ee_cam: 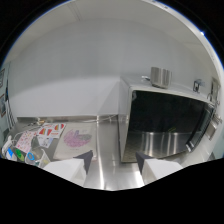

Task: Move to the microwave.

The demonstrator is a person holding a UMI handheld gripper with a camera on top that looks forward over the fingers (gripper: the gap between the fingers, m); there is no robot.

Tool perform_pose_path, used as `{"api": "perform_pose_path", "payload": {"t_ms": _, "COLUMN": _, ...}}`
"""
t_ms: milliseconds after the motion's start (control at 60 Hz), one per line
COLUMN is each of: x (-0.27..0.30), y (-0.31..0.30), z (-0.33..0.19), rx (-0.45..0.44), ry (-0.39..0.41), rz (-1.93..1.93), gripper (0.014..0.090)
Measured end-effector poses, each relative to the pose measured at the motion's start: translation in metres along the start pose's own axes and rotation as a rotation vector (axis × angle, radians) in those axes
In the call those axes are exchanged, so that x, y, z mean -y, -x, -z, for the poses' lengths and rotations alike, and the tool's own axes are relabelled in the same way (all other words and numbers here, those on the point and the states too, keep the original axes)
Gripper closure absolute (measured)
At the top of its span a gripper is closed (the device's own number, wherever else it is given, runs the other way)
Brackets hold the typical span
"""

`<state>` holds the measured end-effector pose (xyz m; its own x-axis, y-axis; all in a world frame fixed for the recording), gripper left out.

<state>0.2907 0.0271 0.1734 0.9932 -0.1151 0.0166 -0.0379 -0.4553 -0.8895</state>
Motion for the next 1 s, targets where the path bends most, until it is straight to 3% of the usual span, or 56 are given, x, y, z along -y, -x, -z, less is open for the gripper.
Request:
{"api": "perform_pose_path", "payload": {"t_ms": 300, "x": 0.011, "y": -0.021, "z": -0.048, "rx": 0.007, "ry": -0.001, "rz": -0.005, "gripper": 0.0208}}
{"api": "perform_pose_path", "payload": {"t_ms": 1000, "x": 0.021, "y": -0.032, "z": -0.065, "rx": -0.009, "ry": 0.005, "rz": -0.018, "gripper": 0.0205}}
